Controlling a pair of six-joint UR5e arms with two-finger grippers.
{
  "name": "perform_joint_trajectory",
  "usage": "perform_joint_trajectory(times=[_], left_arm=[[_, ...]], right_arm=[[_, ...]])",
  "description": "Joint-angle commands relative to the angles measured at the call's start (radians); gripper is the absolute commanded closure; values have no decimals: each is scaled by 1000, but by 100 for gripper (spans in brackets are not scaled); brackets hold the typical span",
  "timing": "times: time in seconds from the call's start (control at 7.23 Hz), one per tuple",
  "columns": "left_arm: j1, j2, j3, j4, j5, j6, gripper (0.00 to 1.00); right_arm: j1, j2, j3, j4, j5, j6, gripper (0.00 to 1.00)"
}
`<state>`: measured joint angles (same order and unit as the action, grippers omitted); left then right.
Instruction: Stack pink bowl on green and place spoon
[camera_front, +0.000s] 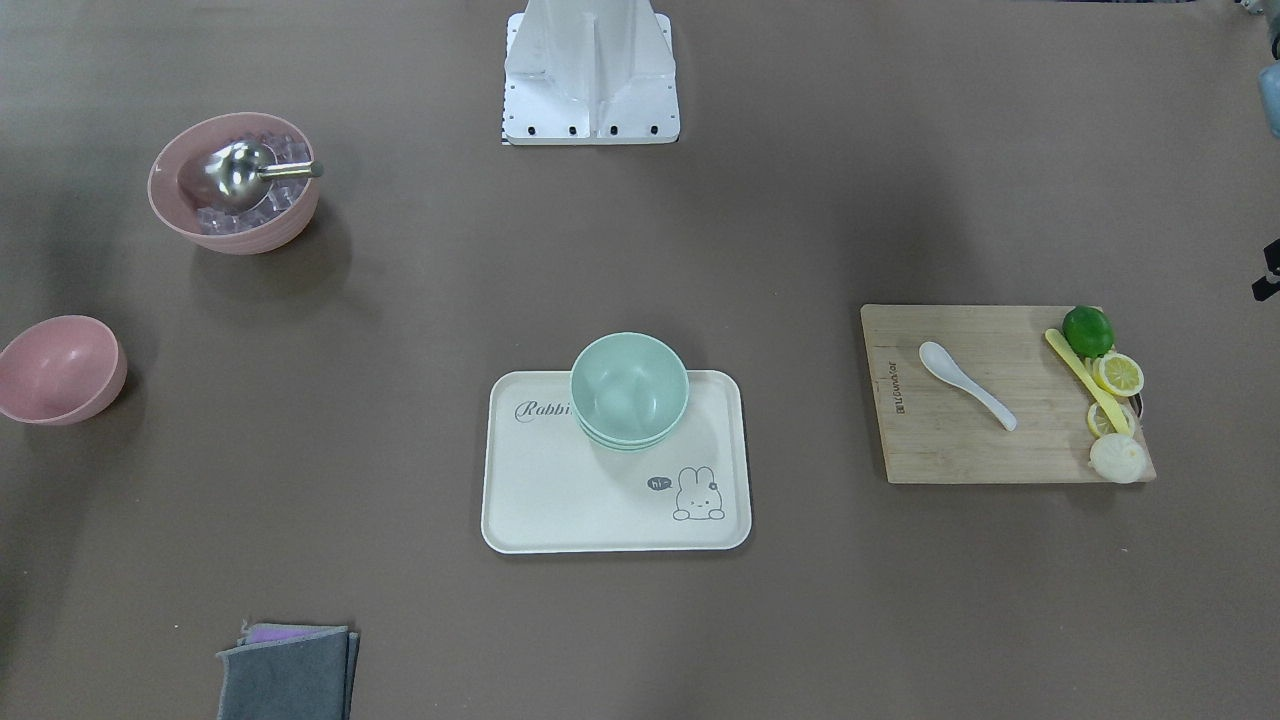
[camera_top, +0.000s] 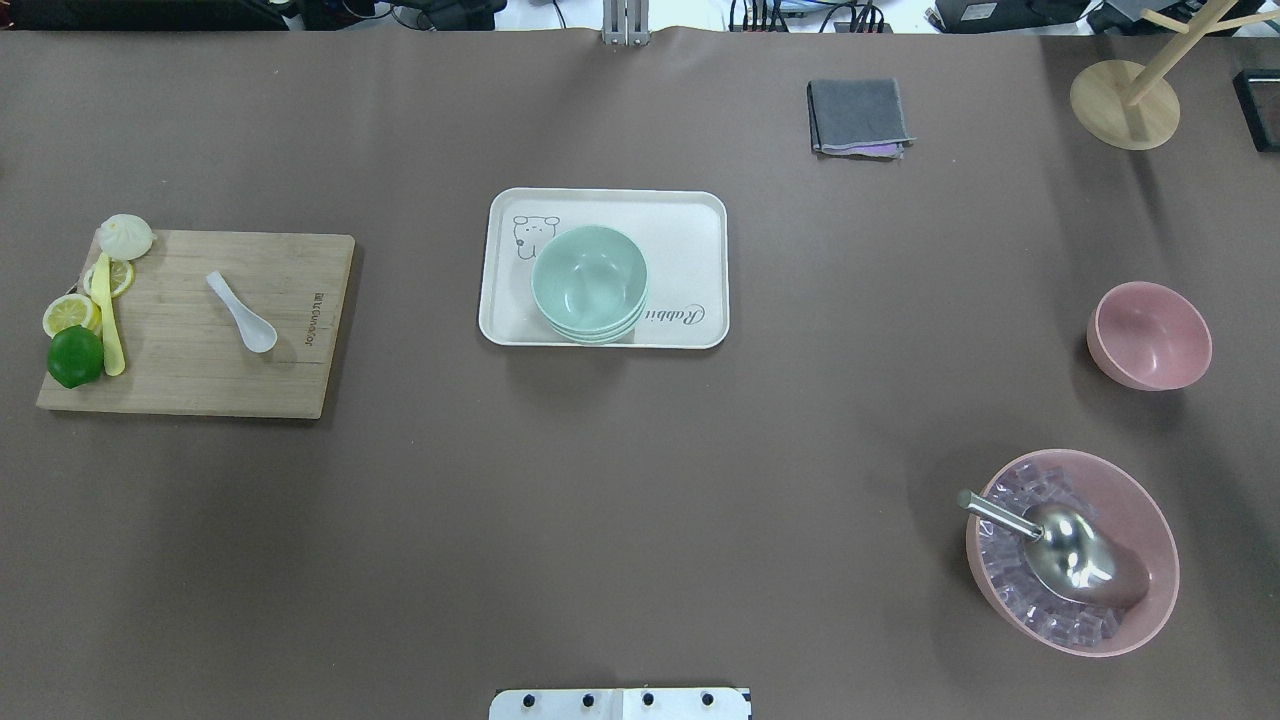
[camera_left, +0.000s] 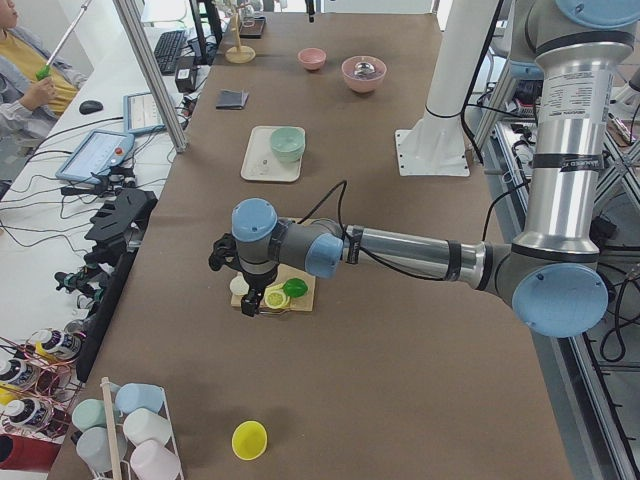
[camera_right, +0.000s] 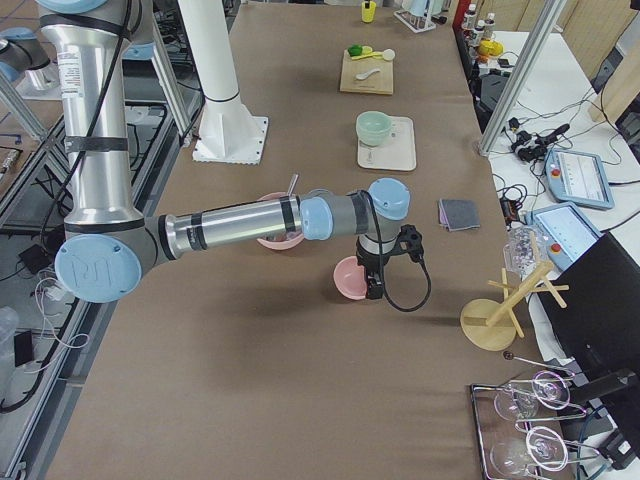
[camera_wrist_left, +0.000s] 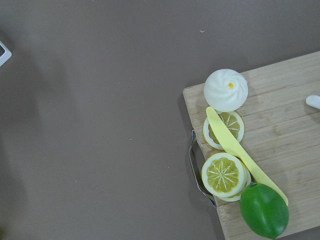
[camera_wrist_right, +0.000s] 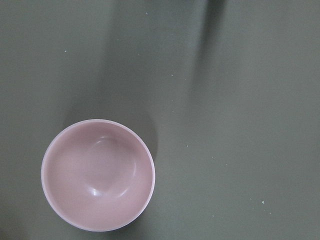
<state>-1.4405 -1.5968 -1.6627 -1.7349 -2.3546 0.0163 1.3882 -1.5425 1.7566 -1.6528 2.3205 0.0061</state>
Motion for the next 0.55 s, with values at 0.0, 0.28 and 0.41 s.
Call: perform_joint_trajectory(times=[0.0,0.28,0.41], left_arm=[[2,-2,-8,0,35,-1,2],[5,-2,-3,-6,38,-1,2],[5,-2,-5,-8,37,-1,2]], right_arm=[[0,1,4,-1,10,3,0],[0,1,1,-1,8,2,0],[0,1,-6,1,2,3,0]])
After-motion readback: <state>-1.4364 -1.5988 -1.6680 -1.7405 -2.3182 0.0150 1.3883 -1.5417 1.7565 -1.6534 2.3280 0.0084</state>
